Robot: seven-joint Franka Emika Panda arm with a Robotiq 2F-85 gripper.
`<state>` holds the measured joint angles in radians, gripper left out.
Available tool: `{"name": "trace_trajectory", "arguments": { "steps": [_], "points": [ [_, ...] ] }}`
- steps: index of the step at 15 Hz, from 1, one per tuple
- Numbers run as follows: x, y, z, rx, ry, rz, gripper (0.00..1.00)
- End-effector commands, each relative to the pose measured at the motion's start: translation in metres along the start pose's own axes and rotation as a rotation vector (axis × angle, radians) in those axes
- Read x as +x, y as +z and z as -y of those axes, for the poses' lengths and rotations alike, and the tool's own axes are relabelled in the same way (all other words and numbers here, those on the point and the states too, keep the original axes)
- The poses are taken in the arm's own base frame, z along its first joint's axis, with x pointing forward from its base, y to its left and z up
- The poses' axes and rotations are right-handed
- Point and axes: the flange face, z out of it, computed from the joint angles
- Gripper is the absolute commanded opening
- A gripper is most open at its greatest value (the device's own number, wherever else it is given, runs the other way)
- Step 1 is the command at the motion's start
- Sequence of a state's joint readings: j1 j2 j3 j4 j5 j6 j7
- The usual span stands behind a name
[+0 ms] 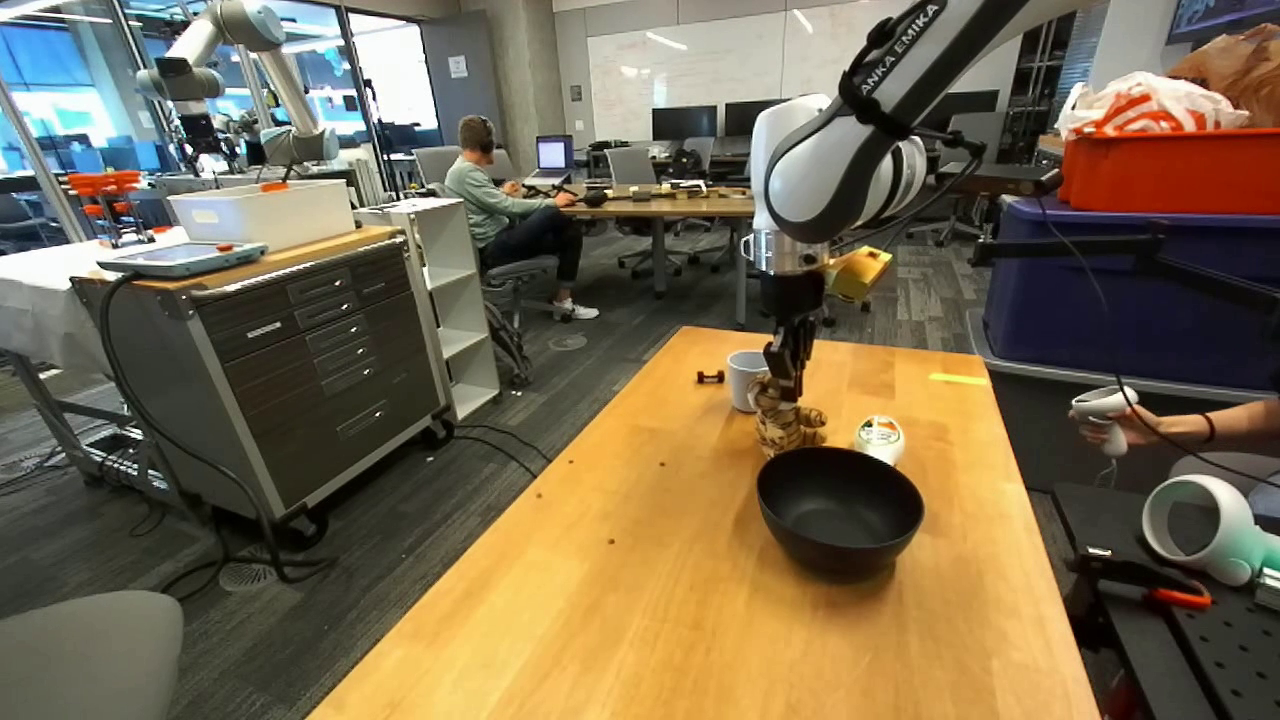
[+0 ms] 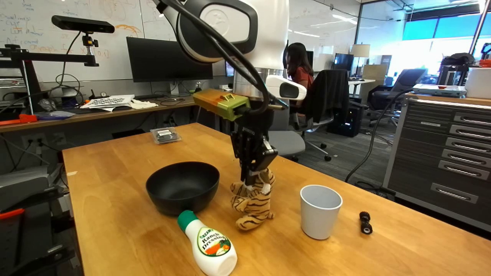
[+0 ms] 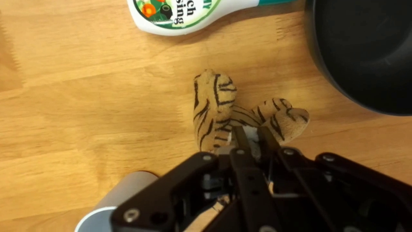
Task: Put the tiger toy in the black bowl
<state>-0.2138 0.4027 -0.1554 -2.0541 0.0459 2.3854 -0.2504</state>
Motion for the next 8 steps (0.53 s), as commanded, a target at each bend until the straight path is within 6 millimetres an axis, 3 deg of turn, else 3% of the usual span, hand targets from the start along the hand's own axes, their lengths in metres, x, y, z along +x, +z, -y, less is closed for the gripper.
{"name": "trace_trajectory", "arguments": {
  "steps": [1, 5, 8],
  "points": [
    [0.003, -0.022, 0.007, 0.025, 0.008, -0.029, 0.03],
    [0.002, -0.058, 0.020, 0.024, 0.014, -0.092, 0.04],
    [-0.009, -0.094, 0.037, 0.033, -0.028, -0.133, 0.04]
  ]
}}
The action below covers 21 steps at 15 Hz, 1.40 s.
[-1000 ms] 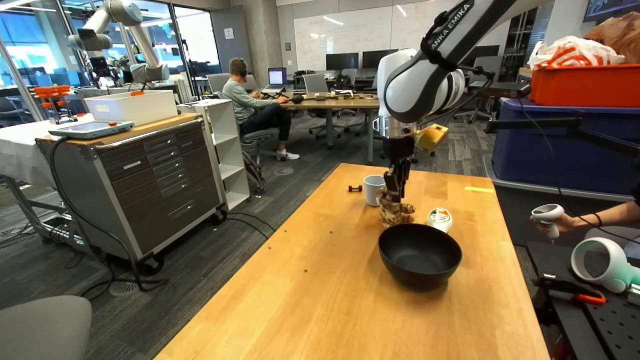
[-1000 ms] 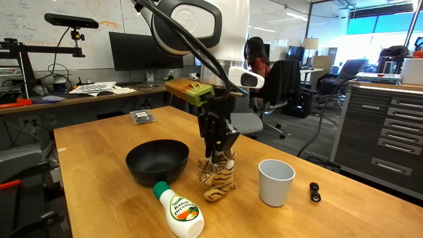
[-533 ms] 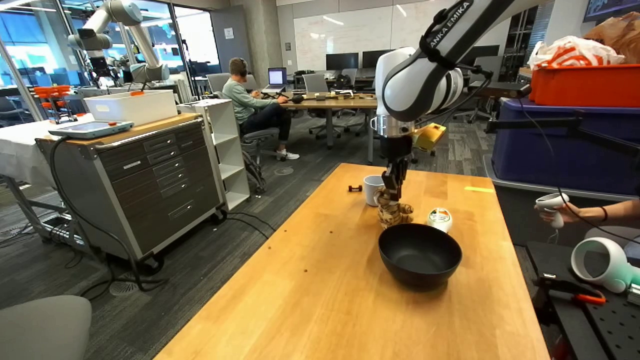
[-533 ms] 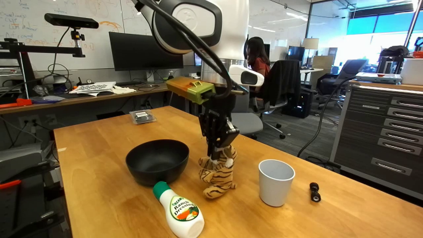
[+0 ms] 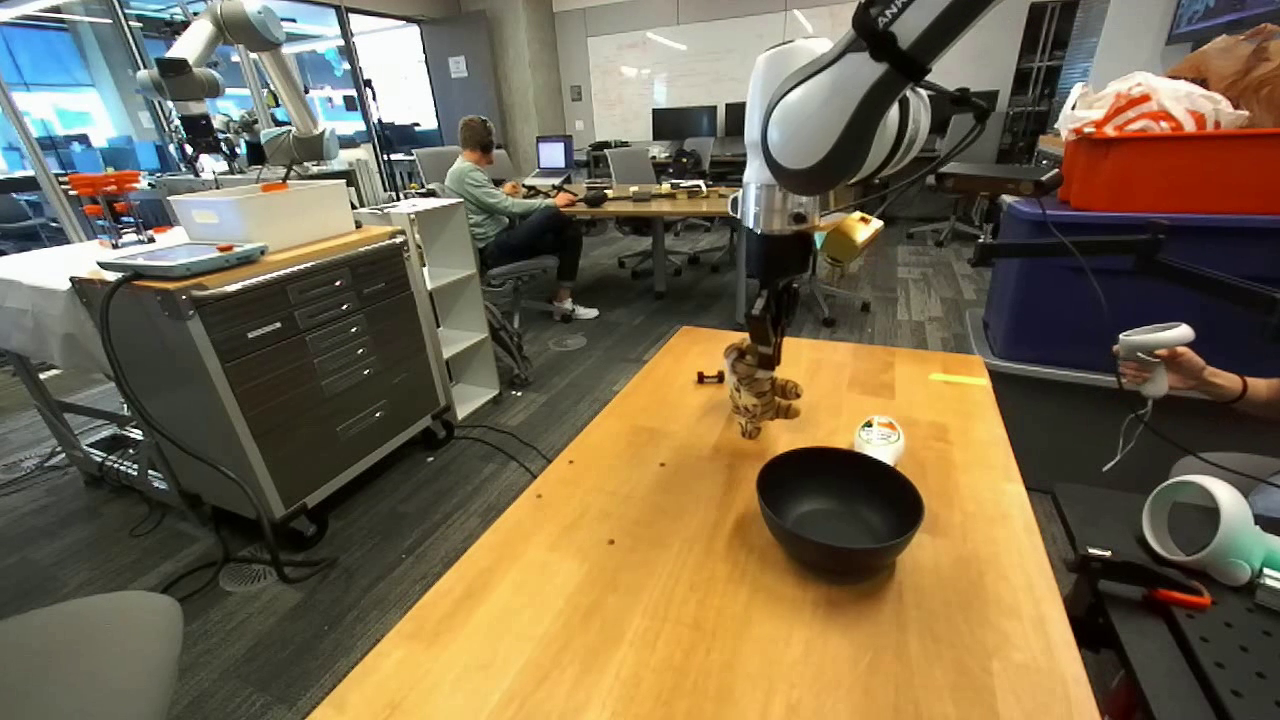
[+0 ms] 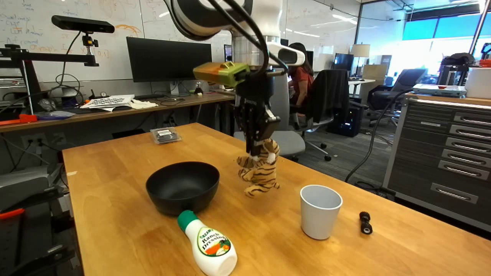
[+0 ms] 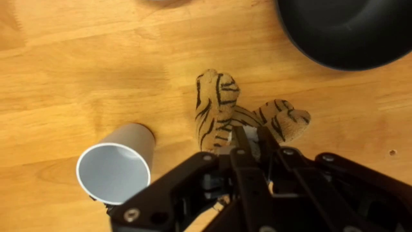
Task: Put the tiger toy in the black bowl
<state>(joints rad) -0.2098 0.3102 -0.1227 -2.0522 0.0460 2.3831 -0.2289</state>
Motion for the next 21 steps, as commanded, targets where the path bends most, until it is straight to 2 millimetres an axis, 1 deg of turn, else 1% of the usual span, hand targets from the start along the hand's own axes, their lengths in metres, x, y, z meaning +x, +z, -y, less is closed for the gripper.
{"name": "trace_trajectory", "arguments": {
  "steps": [1, 3, 5, 7, 9, 12, 15, 19, 21],
  "points": [
    [-0.016, -0.051, 0.024, 0.029, -0.032, -0.054, 0.04],
    [-0.027, -0.071, 0.037, 0.024, -0.053, -0.078, 0.04],
    [-0.042, -0.084, 0.048, 0.014, -0.084, -0.085, 0.04],
    [-0.060, -0.092, 0.058, 0.017, -0.121, -0.080, 0.04],
    [-0.078, -0.093, 0.066, 0.029, -0.153, -0.055, 0.04],
    [-0.102, -0.083, 0.075, 0.053, -0.195, -0.012, 0.04],
    [-0.118, -0.066, 0.080, 0.077, -0.228, 0.032, 0.04],
    [-0.129, -0.040, 0.086, 0.093, -0.284, 0.041, 0.04],
    [-0.134, -0.032, 0.089, 0.086, -0.327, 0.008, 0.04]
  ]
}}
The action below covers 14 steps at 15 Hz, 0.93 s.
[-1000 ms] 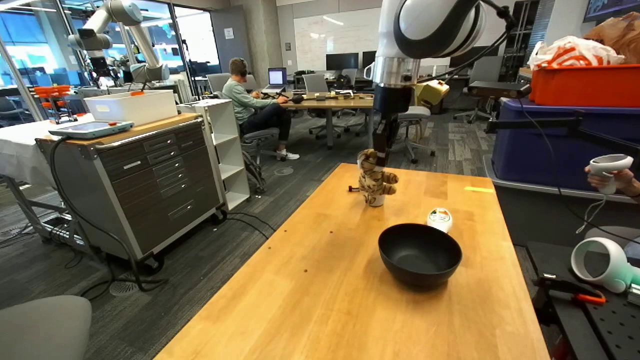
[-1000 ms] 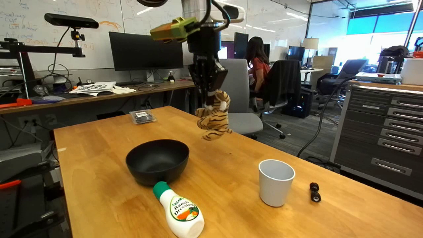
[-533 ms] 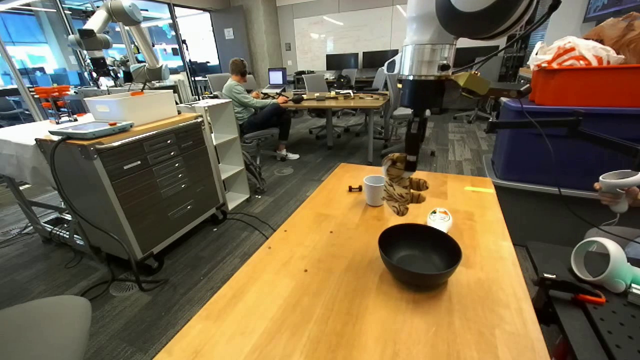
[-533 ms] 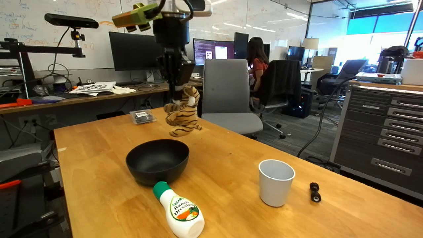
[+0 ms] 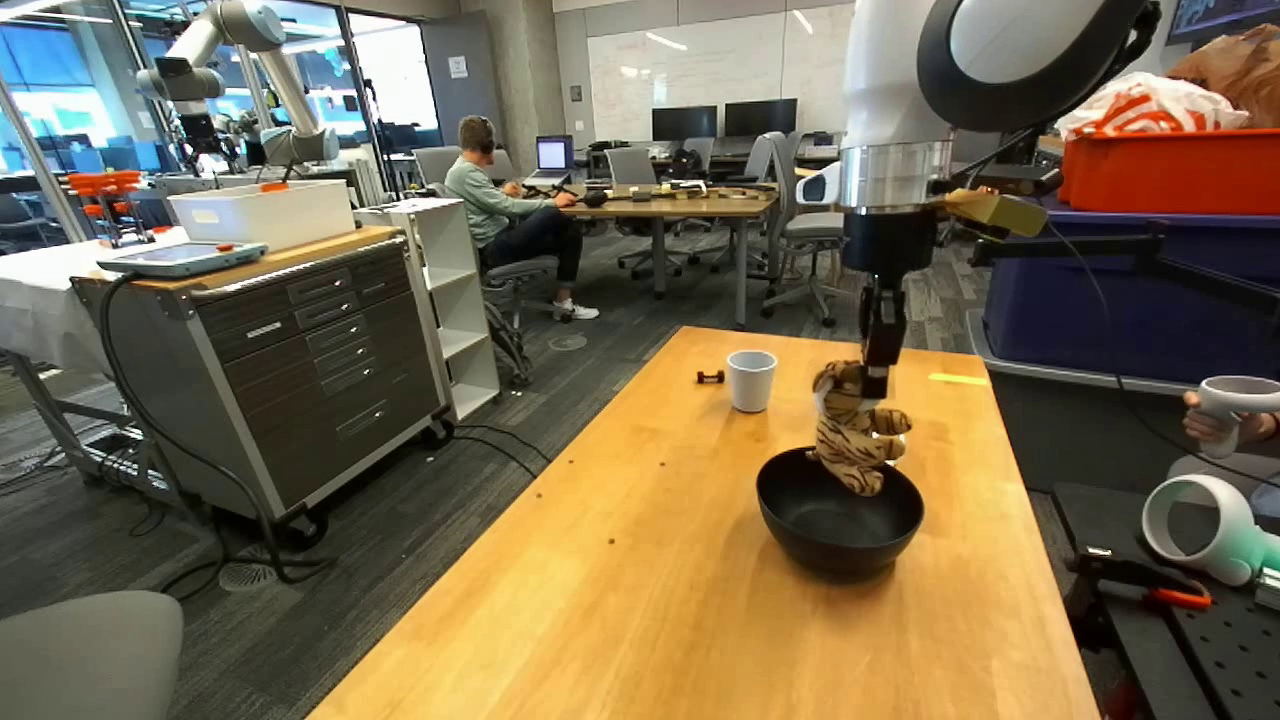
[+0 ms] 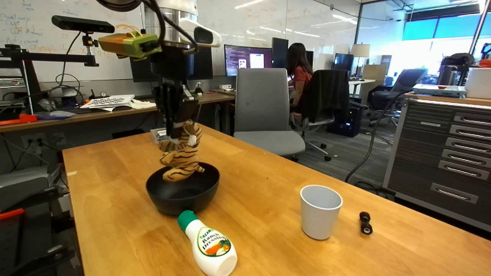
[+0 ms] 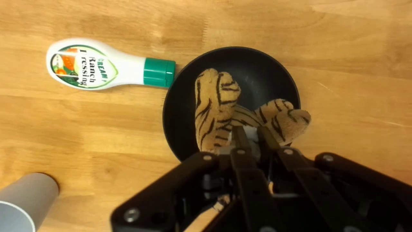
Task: Put the tiger toy in the black bowl
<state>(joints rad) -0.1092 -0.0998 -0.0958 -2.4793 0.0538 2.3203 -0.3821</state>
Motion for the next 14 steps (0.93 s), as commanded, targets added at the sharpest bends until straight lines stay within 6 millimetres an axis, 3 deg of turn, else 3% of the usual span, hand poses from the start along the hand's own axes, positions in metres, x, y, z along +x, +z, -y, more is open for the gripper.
{"name": "trace_trajectory", "arguments": {
  "steps": [1, 6, 14],
  "points": [
    [-0.007, 0.009, 0.008, -0.009, -0.080, -0.079, 0.04],
    [-0.010, 0.029, 0.011, -0.040, -0.140, -0.124, 0.04],
    [-0.017, 0.059, -0.002, -0.089, -0.184, -0.147, 0.04]
  ]
}}
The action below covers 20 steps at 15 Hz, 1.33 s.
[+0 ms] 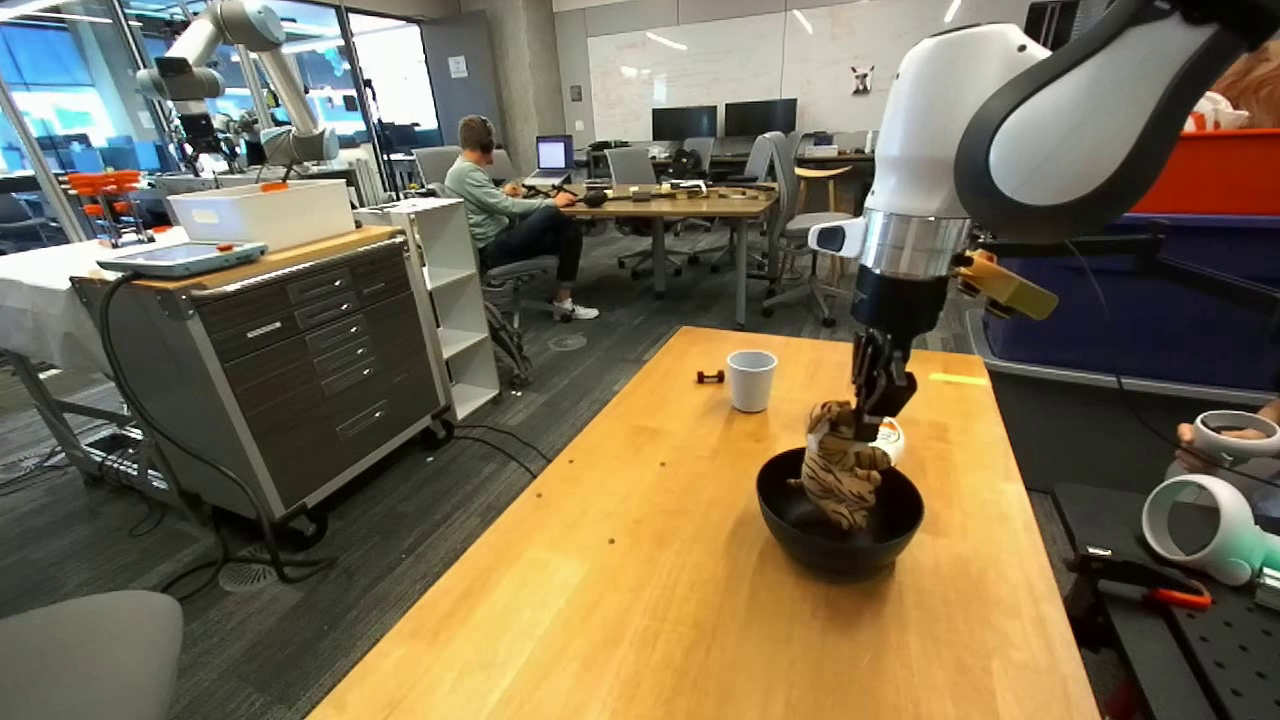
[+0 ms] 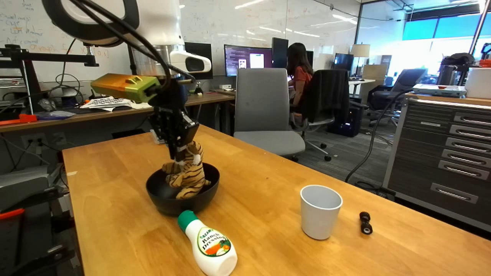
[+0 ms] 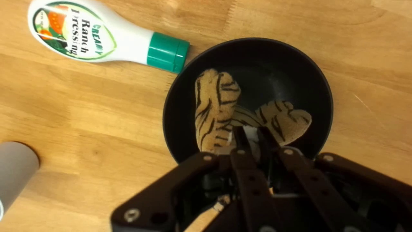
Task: Put the tiger toy in the black bowl
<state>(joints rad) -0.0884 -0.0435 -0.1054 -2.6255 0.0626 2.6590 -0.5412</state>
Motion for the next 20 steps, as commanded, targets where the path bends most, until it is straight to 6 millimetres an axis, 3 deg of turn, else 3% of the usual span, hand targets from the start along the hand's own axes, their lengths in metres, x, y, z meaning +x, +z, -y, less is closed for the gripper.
{"name": "trace_trajectory", "arguments": {
  "steps": [1, 4, 5, 6, 8, 15, 20],
  "points": [
    [-0.005, 0.009, -0.008, -0.027, -0.037, -0.031, 0.04],
    [-0.007, 0.015, -0.008, -0.036, -0.054, -0.038, 0.05],
    [-0.007, 0.018, -0.007, -0.038, -0.058, -0.040, 0.13],
    [-0.008, 0.019, -0.006, -0.038, -0.059, -0.040, 0.39],
    [-0.008, 0.020, -0.007, -0.040, -0.063, -0.042, 0.43],
    [0.000, 0.007, -0.009, -0.029, -0.055, -0.069, 0.97],
    [0.008, -0.015, -0.001, -0.001, -0.046, -0.106, 1.00]
  ]
}}
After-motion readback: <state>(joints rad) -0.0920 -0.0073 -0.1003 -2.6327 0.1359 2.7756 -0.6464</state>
